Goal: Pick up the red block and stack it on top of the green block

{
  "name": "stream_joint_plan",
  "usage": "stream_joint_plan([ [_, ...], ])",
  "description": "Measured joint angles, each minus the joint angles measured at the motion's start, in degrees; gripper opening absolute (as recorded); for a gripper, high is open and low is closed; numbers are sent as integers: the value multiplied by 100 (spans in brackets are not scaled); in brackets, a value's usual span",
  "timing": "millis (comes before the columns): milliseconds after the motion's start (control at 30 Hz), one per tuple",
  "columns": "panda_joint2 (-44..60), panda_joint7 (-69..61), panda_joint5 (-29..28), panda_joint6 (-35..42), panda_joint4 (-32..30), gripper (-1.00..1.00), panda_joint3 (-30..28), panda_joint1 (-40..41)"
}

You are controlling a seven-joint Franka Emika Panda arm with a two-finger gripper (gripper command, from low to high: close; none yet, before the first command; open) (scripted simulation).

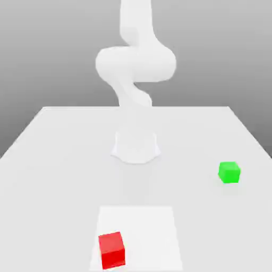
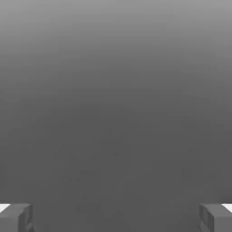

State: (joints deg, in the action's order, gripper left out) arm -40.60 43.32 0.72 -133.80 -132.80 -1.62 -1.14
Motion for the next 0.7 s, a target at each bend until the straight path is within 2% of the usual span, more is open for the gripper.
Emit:
stream_joint_plan([
  [400, 2534, -1272, 417, -971, -490, 0, -640, -401],
  [700, 4389, -2081, 544, -1699, -856, 0, -772, -344],
])
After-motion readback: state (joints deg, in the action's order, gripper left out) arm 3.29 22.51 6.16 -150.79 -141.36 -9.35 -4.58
